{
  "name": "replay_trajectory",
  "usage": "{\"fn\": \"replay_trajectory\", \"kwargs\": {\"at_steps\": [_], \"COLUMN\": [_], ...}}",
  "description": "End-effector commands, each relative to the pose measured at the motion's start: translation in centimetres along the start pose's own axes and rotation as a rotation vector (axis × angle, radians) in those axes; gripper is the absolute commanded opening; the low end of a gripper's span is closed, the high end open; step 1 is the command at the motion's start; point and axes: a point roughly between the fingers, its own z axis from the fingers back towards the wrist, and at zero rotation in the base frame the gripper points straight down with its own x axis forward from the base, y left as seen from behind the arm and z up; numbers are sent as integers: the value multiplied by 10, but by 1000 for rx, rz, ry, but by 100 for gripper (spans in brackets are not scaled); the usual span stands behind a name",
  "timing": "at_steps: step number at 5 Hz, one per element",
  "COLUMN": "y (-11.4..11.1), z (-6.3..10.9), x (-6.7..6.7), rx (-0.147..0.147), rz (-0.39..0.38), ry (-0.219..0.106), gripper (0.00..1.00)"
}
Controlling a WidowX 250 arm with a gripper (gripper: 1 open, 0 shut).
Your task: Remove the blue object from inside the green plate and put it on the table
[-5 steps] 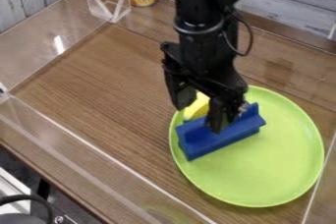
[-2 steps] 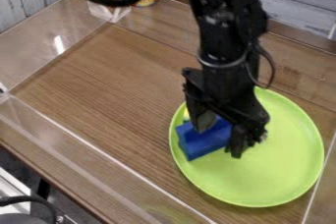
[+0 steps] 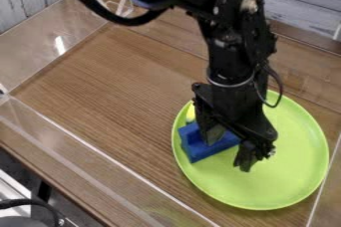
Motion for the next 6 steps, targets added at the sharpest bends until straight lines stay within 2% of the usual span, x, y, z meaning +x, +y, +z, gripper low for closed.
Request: {"fn": "replay_trajectory", "kwargs": {"at_steps": [1, 6], "y": [0, 3], "z": [-2, -29], "x": [5, 13], "rx": [-8, -5], "rz": [-7, -30], "ry": [-29, -54], "gripper": [100, 100]}}
